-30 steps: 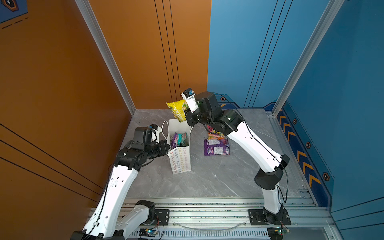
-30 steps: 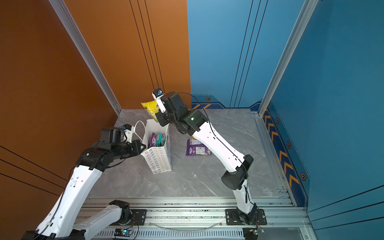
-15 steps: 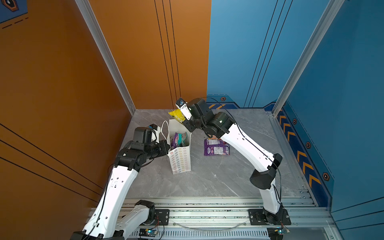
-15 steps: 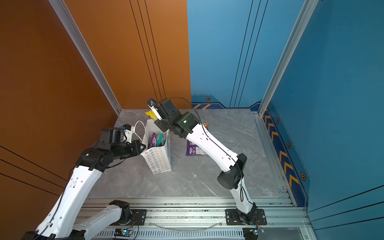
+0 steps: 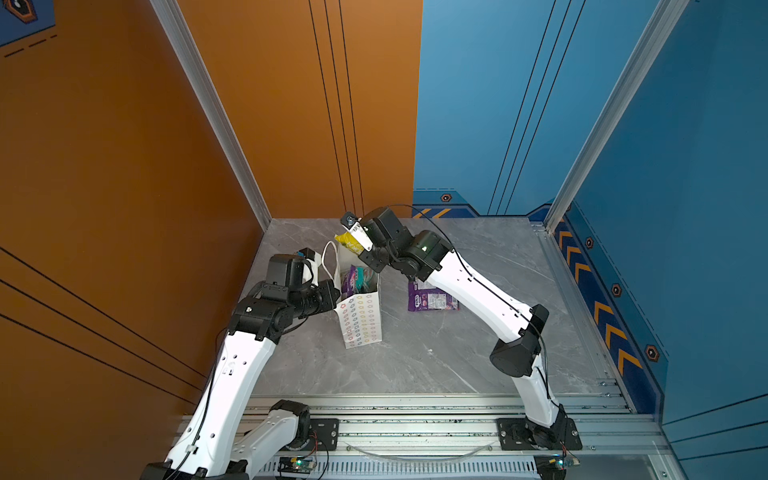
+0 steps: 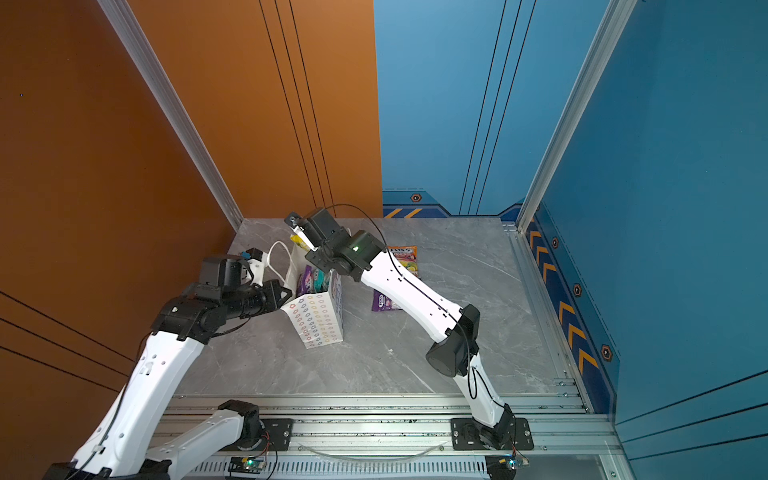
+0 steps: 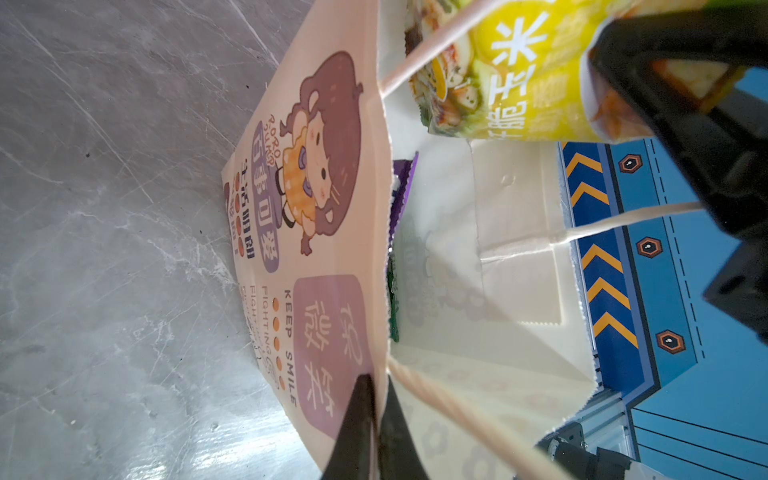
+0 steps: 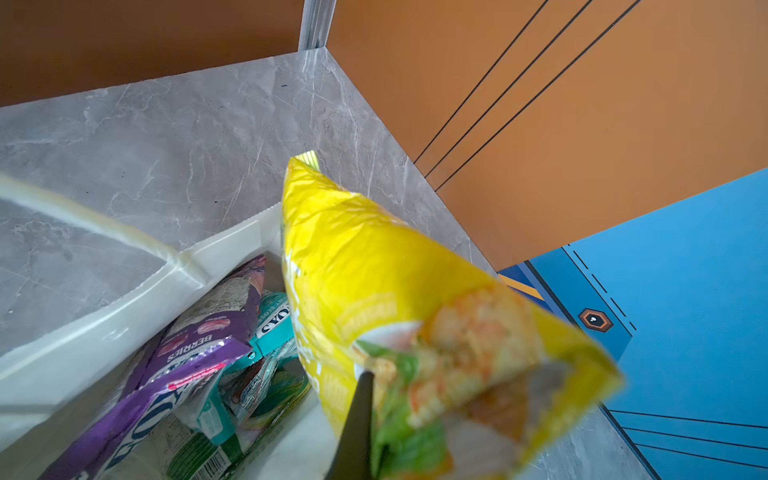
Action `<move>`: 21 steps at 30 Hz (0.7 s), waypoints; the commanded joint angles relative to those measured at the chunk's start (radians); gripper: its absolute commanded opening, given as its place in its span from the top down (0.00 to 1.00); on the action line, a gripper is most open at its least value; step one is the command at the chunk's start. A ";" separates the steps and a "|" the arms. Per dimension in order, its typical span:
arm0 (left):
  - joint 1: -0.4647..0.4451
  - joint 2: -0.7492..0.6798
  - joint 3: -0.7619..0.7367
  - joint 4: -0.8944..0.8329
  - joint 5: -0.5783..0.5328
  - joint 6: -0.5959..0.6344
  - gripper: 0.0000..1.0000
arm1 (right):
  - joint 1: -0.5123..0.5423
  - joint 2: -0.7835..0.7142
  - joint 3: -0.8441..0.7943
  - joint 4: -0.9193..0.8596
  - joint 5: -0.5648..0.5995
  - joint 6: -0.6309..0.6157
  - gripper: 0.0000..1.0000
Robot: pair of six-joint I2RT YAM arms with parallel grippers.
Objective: Place the snacks into the paper bag
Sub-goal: 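Lower the yellow packet into the bag held by the left gripper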
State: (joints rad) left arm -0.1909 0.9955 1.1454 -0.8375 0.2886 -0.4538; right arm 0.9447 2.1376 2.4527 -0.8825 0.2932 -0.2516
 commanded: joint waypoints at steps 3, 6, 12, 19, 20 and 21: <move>0.002 -0.015 0.009 0.014 0.029 0.002 0.93 | 0.005 -0.046 -0.020 -0.054 0.022 -0.011 1.00; 0.004 -0.013 0.011 0.015 0.030 0.002 0.93 | 0.004 -0.080 -0.040 -0.054 0.038 -0.024 1.00; 0.007 -0.011 0.010 0.014 0.033 0.003 0.93 | 0.009 -0.136 -0.095 -0.049 0.055 -0.042 1.00; 0.008 -0.011 0.012 0.013 0.036 0.003 0.93 | 0.025 -0.141 -0.135 -0.050 0.076 -0.083 1.00; 0.007 -0.011 0.011 0.013 0.037 0.003 0.93 | 0.027 -0.138 -0.140 -0.050 0.074 -0.089 1.00; 0.007 -0.011 0.011 0.013 0.036 0.003 0.93 | 0.029 -0.136 -0.144 -0.052 0.072 -0.096 1.00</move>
State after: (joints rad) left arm -0.1883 0.9955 1.1454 -0.8375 0.2951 -0.4538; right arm 0.9646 2.0117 2.3280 -0.9016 0.3378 -0.3161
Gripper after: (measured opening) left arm 0.074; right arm 0.047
